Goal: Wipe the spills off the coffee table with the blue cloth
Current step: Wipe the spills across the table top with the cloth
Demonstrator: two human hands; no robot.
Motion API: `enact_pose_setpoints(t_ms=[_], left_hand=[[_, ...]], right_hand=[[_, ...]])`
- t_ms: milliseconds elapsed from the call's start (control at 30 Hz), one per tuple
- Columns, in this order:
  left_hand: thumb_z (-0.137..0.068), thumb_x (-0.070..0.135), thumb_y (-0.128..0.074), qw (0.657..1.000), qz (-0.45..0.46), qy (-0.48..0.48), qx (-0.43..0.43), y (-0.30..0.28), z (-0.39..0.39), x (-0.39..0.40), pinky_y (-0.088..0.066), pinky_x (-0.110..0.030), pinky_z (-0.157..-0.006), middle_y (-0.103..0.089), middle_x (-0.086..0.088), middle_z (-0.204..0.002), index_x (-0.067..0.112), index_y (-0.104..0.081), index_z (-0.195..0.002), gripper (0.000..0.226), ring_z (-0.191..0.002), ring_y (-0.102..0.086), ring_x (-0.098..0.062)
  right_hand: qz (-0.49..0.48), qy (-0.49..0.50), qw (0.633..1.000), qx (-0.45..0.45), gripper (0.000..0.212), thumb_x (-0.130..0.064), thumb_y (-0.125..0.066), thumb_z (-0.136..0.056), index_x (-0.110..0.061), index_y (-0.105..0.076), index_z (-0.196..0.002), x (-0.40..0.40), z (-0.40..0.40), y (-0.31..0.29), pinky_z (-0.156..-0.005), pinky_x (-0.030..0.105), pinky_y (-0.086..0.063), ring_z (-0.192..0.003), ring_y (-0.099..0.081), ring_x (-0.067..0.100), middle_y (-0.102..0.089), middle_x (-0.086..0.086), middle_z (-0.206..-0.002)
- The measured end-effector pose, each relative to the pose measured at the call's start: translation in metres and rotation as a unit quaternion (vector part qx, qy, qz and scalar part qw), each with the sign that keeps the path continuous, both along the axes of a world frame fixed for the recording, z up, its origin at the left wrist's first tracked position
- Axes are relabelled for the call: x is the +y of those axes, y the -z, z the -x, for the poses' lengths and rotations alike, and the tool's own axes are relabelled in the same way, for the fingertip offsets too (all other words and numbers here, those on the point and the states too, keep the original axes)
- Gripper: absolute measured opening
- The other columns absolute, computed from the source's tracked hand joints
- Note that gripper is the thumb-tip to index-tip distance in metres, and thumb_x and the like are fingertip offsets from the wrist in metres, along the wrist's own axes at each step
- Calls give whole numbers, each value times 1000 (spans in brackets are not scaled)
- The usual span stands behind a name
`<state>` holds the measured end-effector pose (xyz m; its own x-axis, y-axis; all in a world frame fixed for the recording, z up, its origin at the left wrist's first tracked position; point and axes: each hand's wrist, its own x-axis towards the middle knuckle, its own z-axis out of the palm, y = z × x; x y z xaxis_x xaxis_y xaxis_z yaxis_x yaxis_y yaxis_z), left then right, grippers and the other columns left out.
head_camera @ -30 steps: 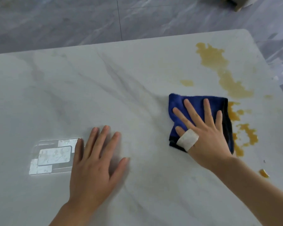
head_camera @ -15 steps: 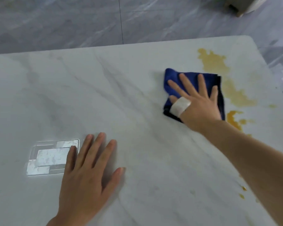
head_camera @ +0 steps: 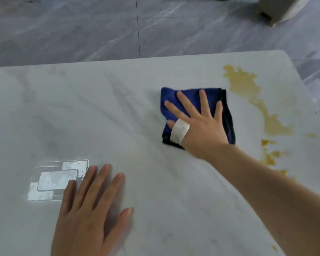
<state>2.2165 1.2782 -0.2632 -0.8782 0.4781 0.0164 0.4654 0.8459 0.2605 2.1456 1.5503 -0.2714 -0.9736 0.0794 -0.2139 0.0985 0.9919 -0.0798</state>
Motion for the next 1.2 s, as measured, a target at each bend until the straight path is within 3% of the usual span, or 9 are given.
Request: enact_pose_setpoints(t_ms=[100, 233, 300, 433, 567, 733, 1000, 1100, 1200], left_hand=[[-90, 61, -25, 1000, 4, 5, 10, 0, 1, -1, -24, -48, -108, -46, -7, -141, 25, -41, -134, 60, -134, -33, -21], [-90, 62, -27, 1000, 3, 0, 19, 2, 0, -1, -24, -48, -108, -46, -7, -141, 24, -42, -134, 60, -134, -33, -23], [-89, 62, -28, 1000, 3, -1, 18, 4, 0, -1, -24, -49, -108, -46, -7, -141, 23, -44, -134, 61, -136, -32, -23], [-90, 61, -28, 1000, 10, -1, 16, 2, 0, -2, -23, -49, -109, -44, -6, -143, 23, -44, -135, 61, -137, -31, -23], [-90, 59, -31, 1000, 13, 5, 25, 2, 0, -2, -22, -49, -110, -40, -6, -145, 22, -40, -137, 60, -137, -31, -23], [-90, 60, -29, 1000, 13, 8, 19, 2, 0, -3, -17, -45, -113, -38, -6, -145, 23, -38, -137, 60, -137, -29, -23], [-89, 59, -31, 1000, 7, 4, 23, 3, 2, -1, -26, -51, -107, -45, -8, -141, 22, -43, -133, 59, -136, -33, -24], [-88, 60, -30, 1000, 11, -1, 7, 1, 4, 1, -27, -50, -106, -48, -9, -138, 23, -44, -132, 59, -138, -27, -21], [-88, 62, -27, 1000, 15, -10, -6, 1, 5, 4, -25, -48, -107, -50, -9, -135, 23, -45, -129, 59, -143, -19, -12]], right_hand=[[-8, 49, 999, -8, 57, -60, -7, -88, -52, 15, -140, 31, 25, -3, -110, 62, 6, -142, 20, 31, 16, -19, -155], [-7, 90, 996, -19, 56, -57, -2, -87, -50, 25, -136, 37, -3, -4, -112, 59, 7, -141, 21, 32, 16, -14, -156], [-3, 65, 998, -11, 55, -59, 3, -85, -49, 26, -134, 15, -26, -5, -111, 60, 7, -140, 21, 36, 14, -11, -157], [26, -26, 999, -15, 60, -57, -1, -86, -43, 3, -144, -24, -45, -12, -108, 64, 2, -141, 12, 43, -1, -8, -158], [-26, -53, 998, -7, 59, -57, 2, -85, -46, 26, -138, -23, -19, -6, -107, 65, 7, -138, 24, 42, 20, -10, -155], [-13, -2, 1000, 7, 62, -51, -28, -95, -47, 13, -142, -8, 52, 2, -106, 67, 8, -140, 21, 39, 16, -13, -156], [-11, 112, 994, -7, 56, -49, -20, -96, -47, 11, -143, 38, 50, -10, -110, 64, 6, -141, 20, 35, 16, -11, -156], [5, 39, 999, -1, 61, -56, -1, -84, -46, 12, -143, 5, 26, -12, -108, 64, 9, -139, 23, 38, 16, -11, -156], [-7, -40, 999, 1, 59, -56, -5, -87, -46, 12, -143, -9, 48, -8, -105, 66, 10, -138, 24, 40, 18, -12, -156]])
